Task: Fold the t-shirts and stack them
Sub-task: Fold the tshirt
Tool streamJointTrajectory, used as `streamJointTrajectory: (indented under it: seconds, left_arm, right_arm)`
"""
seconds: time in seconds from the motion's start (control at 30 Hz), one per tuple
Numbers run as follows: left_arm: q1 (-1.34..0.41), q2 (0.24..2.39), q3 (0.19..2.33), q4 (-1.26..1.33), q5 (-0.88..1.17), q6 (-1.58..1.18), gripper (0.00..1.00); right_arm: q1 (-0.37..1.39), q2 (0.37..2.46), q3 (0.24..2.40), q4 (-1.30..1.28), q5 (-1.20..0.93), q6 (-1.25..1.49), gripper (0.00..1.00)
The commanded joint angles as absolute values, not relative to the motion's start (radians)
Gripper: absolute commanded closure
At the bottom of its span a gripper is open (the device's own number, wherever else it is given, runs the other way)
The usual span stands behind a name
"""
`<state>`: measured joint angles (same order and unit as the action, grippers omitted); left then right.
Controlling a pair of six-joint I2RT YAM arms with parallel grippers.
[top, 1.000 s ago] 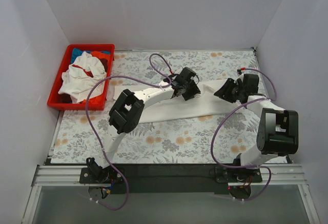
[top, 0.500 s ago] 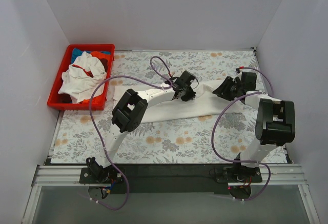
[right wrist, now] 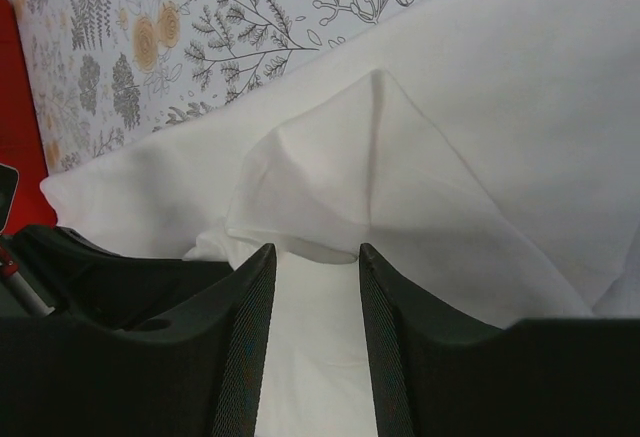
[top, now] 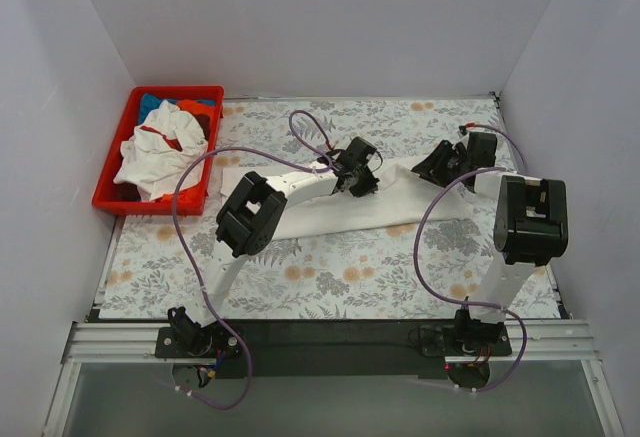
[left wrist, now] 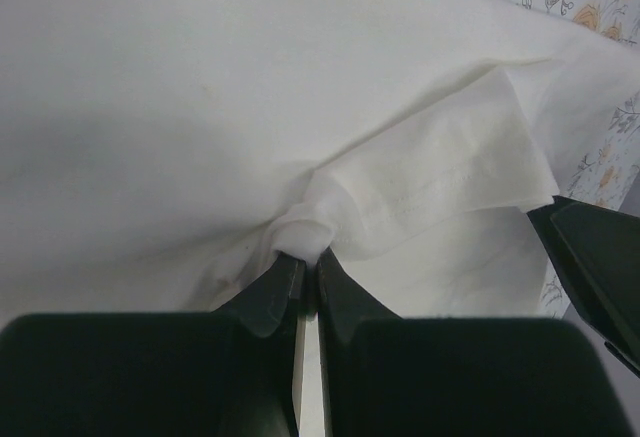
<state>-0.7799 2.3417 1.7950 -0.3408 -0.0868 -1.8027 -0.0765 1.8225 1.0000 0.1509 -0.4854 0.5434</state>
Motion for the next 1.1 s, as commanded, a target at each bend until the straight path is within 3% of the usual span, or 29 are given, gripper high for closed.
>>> streamJointTrajectory:
  seconds: [0.0, 0.43, 0.63, 0.83, 1.07]
  left_arm:
    - [-0.765, 2.289, 1.779, -0.362, -0.1, -1.779, 1.0]
    - [-0.765, 2.284, 1.764, -0.36, -0.087, -1.778, 1.0]
    - [-0.765, 2.275, 1.759, -0.359, -0.091, -1.779, 1.0]
    - [-0.764, 2.258, 1.758, -0.357, -0.095, -1.776, 1.0]
    - [-0.762, 2.252, 1.756, -0.356, -0.094, -1.776, 1.0]
  right_arm:
    - [-0.078, 1.851, 1.043, 0.187, -0.492, 0.598, 0.55]
    - [-0.078, 1.916, 1.039, 0.222, -0.508, 0.66, 0.58]
    - [-0.081, 1.91, 1.034, 0.222, -0.512, 0.641, 0.71]
    - [-0.084, 1.902, 1.035, 0.221, -0.519, 0.623, 0.97]
    - [-0.09, 1.89, 1.035, 0.219, -0.532, 0.598, 0.99]
